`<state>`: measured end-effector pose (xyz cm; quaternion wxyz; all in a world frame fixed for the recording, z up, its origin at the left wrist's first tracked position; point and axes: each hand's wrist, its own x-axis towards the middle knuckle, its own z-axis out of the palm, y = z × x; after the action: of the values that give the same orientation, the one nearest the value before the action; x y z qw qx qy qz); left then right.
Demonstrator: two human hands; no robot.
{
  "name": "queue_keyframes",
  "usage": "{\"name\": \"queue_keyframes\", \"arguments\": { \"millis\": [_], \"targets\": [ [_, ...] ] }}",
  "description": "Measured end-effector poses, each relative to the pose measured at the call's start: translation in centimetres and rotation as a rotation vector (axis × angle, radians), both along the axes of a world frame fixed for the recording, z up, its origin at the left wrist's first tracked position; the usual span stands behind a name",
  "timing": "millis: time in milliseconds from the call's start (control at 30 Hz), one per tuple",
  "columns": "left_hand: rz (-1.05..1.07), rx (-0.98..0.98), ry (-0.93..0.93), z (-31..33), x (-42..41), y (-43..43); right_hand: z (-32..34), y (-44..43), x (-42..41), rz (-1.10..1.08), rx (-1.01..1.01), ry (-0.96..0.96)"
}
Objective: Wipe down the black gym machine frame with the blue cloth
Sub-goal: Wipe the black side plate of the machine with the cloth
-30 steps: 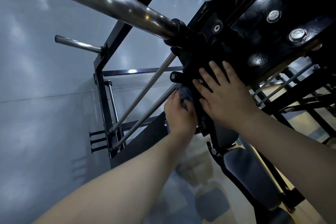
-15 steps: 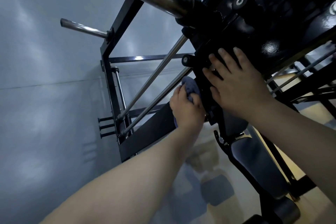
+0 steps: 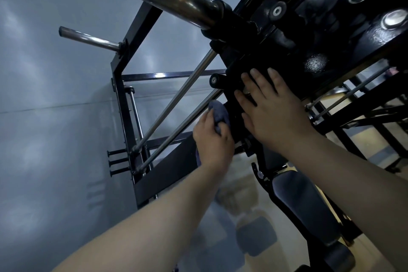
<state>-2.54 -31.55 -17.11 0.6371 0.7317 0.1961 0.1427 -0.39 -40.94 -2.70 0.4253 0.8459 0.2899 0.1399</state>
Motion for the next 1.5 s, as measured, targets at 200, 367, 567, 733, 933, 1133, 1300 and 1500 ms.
{"name": "queue_keyframes", "arguments": {
  "millis": [200, 367, 567, 733, 933, 1133, 1300, 1500],
  "targets": [
    [-0.100, 0.021, -0.137, 1.3, -3.8, -1.9, -0.1, -0.1, 0.0, 0.007, -0.051, -0.001],
    [-0.055, -0.011, 0.070, 1.8, 1.3, 0.1, -0.4, -0.2, 0.5, 0.026, -0.036, -0.029],
    [-0.029, 0.020, -0.115, 1.1, -4.9, -3.9, -0.4, -0.5, 0.2, 0.024, -0.048, -0.026],
    [-0.016, 0.065, -0.179, -1.4, -5.2, -3.3, -0.4, -0.3, 0.0, 0.029, -0.042, -0.030],
    [-0.005, -0.076, 0.102, -1.1, 1.7, 1.8, -1.1, -0.2, 0.2, 0.073, 0.029, -0.015],
    [-0.058, 0.017, -0.184, 0.6, -3.5, -2.1, -2.3, 0.1, -0.3, 0.061, -0.018, -0.040],
    [0.016, -0.116, 0.045, -3.0, -1.4, 0.1, -2.8, 0.4, -0.4, 0.081, 0.037, -0.027],
    [0.012, -0.200, 0.072, -0.2, -2.1, -1.4, -2.7, 1.0, -0.8, 0.053, -0.018, 0.049]
  ]
}}
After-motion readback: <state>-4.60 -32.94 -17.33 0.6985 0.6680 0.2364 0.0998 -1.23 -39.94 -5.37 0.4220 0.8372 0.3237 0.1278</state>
